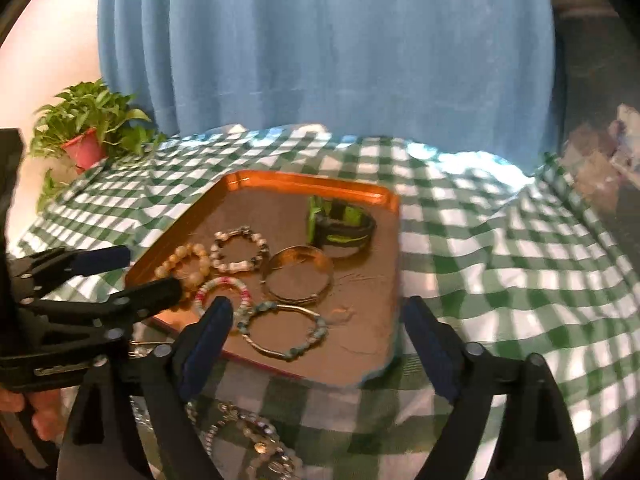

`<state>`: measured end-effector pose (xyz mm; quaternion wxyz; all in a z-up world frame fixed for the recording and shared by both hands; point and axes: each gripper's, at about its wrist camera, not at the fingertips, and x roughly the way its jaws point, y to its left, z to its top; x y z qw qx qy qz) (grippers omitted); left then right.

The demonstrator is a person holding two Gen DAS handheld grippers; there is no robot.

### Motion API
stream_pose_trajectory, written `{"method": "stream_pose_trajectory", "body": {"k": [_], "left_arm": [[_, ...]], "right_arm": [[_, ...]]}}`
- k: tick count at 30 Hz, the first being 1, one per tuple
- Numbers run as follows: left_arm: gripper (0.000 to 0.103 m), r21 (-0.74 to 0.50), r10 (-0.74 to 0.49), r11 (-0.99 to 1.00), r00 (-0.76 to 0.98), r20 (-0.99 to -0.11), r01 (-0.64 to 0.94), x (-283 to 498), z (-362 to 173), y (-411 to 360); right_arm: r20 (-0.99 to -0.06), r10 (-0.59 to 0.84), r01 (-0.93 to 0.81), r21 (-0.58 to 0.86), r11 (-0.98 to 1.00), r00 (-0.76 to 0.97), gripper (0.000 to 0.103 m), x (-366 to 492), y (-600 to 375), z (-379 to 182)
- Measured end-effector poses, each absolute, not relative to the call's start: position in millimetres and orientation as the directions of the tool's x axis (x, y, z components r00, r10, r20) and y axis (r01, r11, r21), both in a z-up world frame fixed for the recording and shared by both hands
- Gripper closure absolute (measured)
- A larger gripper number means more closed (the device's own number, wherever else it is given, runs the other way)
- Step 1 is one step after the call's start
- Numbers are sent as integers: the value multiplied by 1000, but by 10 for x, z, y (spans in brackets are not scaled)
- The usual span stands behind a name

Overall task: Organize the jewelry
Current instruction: 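Lower and release the pink bracelet into the tray with the left gripper while the right releases the green bracelet, then withdraw both open grippers from the tray toward the remaining jewelry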

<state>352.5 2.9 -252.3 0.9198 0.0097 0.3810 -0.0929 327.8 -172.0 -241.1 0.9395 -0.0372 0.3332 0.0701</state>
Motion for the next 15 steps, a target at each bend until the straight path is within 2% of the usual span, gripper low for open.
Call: {"method": "stream_pose_trajectory", "body": {"k": [2,5,9,15], "left_arm": [[23,-75,-156,987,701,-696,145,3420,-2437,109],[18,-124,-159,987,708,-689,101,3265,-2308,235],[13,-73,-93,996,729,-678,59,2964,-2135,293],[9,-114,-108,992,786,-609,49,2359,-1910,430]], "right_arm": [[-625,86,-136,-32,990,776,12,3212,-1747,-2364],[-599,115,-120,32,992,793,7,3044,-1837,-2252],[-590,120,-83,89,993,799,6,2826,-1916,-2069],[-557,68,-15,100,995,828,1,2427,-2065,-1759]]}}
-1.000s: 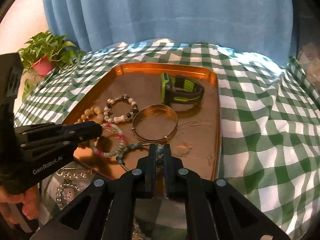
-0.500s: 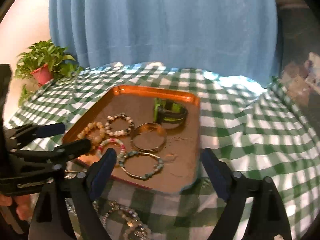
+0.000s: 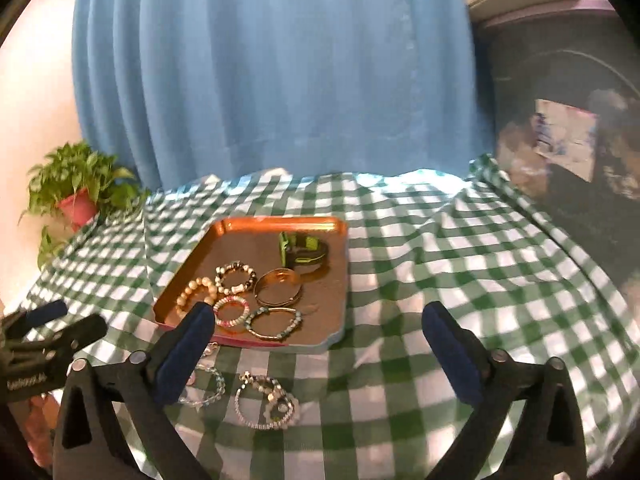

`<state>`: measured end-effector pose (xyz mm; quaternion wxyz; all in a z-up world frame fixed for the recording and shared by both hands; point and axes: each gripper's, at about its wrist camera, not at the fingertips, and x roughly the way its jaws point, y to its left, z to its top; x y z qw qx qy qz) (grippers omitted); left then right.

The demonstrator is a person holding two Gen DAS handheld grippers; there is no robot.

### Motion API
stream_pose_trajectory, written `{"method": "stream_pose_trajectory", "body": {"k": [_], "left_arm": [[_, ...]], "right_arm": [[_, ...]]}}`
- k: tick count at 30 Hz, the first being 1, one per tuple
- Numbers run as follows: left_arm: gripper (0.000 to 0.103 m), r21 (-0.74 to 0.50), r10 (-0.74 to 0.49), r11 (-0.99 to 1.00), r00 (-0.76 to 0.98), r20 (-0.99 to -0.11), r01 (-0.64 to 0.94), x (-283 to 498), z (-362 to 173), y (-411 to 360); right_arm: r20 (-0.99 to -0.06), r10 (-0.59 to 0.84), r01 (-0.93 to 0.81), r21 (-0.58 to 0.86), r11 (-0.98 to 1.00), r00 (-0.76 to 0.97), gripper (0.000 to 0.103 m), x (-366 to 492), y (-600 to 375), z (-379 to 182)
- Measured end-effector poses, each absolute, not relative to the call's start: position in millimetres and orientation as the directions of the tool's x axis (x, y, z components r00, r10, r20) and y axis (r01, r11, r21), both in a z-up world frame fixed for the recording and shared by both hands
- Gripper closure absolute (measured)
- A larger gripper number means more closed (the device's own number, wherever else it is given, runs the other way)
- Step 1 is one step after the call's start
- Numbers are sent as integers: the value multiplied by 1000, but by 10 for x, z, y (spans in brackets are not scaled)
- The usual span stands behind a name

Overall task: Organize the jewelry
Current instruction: 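Withdraw both open grippers from the tray toward the remaining jewelry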

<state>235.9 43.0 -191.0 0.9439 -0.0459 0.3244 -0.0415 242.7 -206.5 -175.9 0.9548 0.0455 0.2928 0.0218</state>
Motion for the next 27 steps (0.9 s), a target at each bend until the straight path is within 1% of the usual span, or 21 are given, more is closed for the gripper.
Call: {"method": "stream_pose_trajectory", "body": {"k": [3,6,10,14,17,20,23,27], "left_arm": [[6,-138,-123,989,822,-557,55,2045,-1755,477],[3,-118,-111,991,829,-548,55,1806,-1594,486],[1,-101,-148,989,836,-529,111,1504,-1414,458],[0,-66,-155,988,827,-540,142,1287,-1341,355],[0,-82,-187,982,813,-552,171,1178,-1344,285],[0,-69,-191,981,817,-544,183,1087,-1377,227],[0,-27,-141,988,834,-534,149,1043,-1405,175],[0,-20,-115,992,837,-535,124,1040,-1436,179]], "right_arm": [[-552,71,-16,104,994,831,1,2202,-2107,-1634],[-561,80,-45,75,996,824,1,1976,-2080,-1524],[-548,81,-76,33,997,832,1,1661,-1992,-1399],[-515,128,-93,93,991,848,1,1387,-1961,-1280],[-456,188,-129,159,979,870,0,1196,-1953,-1191],[-418,199,-142,164,976,887,1,1061,-1909,-1127],[-428,196,-158,123,980,882,1,1010,-1807,-1103],[-468,164,-158,51,986,868,1,981,-1689,-1148]]}}
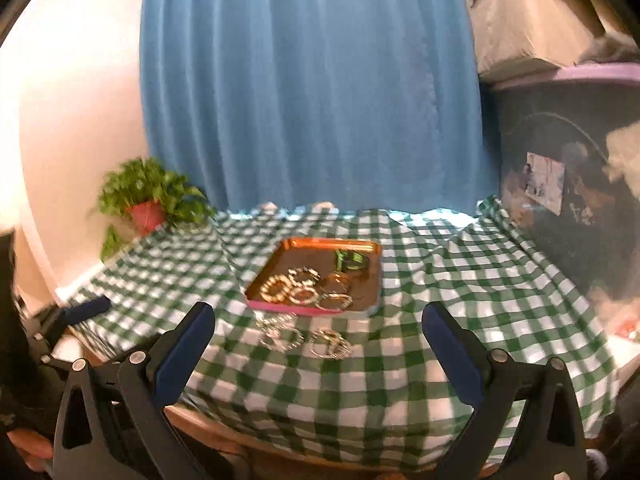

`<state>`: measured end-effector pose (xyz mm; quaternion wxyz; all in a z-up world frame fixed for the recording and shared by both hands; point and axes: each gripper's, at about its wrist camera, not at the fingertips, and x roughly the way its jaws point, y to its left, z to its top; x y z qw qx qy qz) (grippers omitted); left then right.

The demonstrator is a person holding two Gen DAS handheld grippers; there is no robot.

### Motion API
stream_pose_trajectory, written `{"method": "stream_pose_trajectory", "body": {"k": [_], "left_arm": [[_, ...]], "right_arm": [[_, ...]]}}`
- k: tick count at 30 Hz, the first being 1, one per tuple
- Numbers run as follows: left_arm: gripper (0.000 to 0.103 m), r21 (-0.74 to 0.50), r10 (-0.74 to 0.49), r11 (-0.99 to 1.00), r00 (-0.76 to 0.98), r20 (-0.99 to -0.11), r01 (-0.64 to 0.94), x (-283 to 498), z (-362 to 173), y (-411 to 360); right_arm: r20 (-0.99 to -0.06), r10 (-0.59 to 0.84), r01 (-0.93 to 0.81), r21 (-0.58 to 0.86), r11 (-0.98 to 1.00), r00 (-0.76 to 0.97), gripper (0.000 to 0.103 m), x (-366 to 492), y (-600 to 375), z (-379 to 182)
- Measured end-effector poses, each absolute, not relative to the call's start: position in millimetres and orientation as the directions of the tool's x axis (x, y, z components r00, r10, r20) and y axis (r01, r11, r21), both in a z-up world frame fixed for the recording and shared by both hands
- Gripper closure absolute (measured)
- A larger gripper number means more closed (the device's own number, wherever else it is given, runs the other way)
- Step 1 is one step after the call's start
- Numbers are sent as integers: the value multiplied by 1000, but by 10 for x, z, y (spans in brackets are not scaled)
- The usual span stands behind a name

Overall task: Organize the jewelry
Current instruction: 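Withdraw both open grippers from the tray toward the remaining jewelry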

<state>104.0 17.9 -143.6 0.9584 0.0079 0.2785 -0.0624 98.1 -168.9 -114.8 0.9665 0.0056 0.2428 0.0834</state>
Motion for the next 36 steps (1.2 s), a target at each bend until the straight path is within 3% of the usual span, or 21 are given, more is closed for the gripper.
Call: {"method": "stream_pose_trajectory", "body": {"k": [5,7,14,21,25,36], "left_arm": [[0,-74,-181,983,808,-561,168,1073,-1503,260],[0,-58,-174,983,794,-583,173,1097,-1552,245],[2,-86,-206,977,742,-638,197,1213,-1738,234],[12,-127,-216,976,689,-691,178,1468,-1976,272],[30,-116,-202,978,659,-725,173,1634,-2103,270],[31,-120,-207,976,609,-766,180,2204,-2441,253]], "right_arm": [[-535,165,-169,42,985,828,13,1008,-1638,-1338],[-553,159,-165,40,985,818,25,1029,-1640,-1424],[-591,227,-178,140,974,774,32,1138,-1745,-1647],[-613,215,-168,135,977,761,59,1301,-1781,-1813],[-623,221,-174,136,975,751,59,1431,-1791,-1909],[-670,290,-218,192,957,683,59,1911,-1774,-2278]]}}
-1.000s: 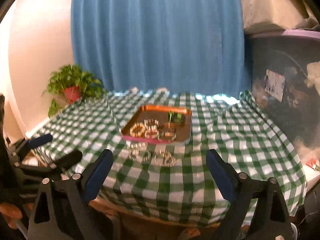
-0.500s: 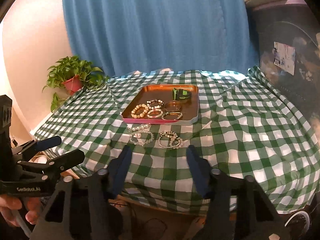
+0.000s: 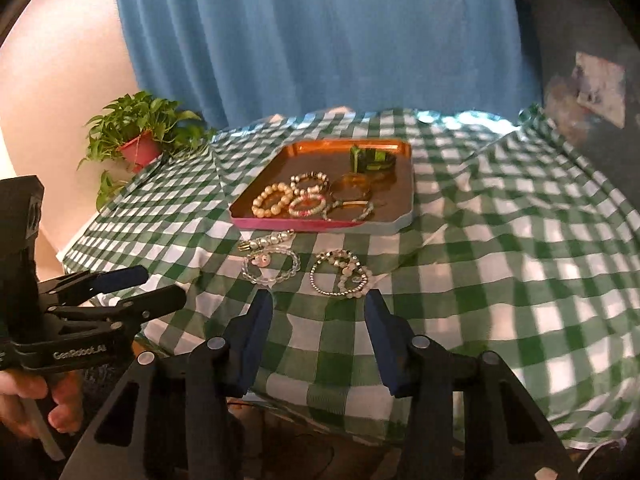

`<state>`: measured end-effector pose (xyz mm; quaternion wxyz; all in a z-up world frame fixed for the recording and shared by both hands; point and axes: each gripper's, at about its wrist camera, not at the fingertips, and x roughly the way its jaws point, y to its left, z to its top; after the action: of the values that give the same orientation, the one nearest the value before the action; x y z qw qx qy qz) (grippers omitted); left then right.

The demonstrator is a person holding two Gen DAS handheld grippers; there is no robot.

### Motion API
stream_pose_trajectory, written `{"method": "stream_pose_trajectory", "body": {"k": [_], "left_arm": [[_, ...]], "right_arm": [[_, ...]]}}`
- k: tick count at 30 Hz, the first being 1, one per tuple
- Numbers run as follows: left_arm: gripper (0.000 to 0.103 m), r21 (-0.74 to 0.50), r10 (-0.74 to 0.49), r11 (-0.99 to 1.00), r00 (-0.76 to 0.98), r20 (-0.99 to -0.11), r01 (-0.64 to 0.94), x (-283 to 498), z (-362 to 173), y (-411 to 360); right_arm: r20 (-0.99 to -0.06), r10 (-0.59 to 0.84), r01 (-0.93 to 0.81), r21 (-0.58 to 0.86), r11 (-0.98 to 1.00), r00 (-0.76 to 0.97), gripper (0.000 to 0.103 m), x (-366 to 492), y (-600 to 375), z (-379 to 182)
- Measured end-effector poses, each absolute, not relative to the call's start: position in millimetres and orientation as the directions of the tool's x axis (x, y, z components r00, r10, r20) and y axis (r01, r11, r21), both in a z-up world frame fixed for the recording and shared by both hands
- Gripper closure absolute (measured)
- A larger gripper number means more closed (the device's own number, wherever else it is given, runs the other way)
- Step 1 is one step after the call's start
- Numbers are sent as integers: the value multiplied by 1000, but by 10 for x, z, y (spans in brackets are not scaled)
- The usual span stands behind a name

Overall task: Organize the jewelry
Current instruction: 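Withdraw both open grippers from the tray toward the remaining jewelry, then grasp the clear crystal bracelet with the left gripper while the right grasps a silver bead bracelet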

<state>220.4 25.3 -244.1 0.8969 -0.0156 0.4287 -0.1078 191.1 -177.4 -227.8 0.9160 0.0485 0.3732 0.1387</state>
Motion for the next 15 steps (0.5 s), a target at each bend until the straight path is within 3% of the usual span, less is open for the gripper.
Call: {"method": "stream_pose_trajectory", "body": {"k": [4,7,15], "left_arm": [[33,-126,-217,974,608,-763,189,2472,-2551,270],[39,-107,-218,971,606,-765,214,2682,-2651,247],[57,-66,-224,958,581,-783,279,3091,-2896,195]], "right_arm": [[-682,292,-222,191,956,670,60,2090,-1798,-2391],[-700,289,-239,172,956,653,71,2277,-1807,-2489],[-723,326,-264,203,943,609,85,2713,-1884,-2722]]}}
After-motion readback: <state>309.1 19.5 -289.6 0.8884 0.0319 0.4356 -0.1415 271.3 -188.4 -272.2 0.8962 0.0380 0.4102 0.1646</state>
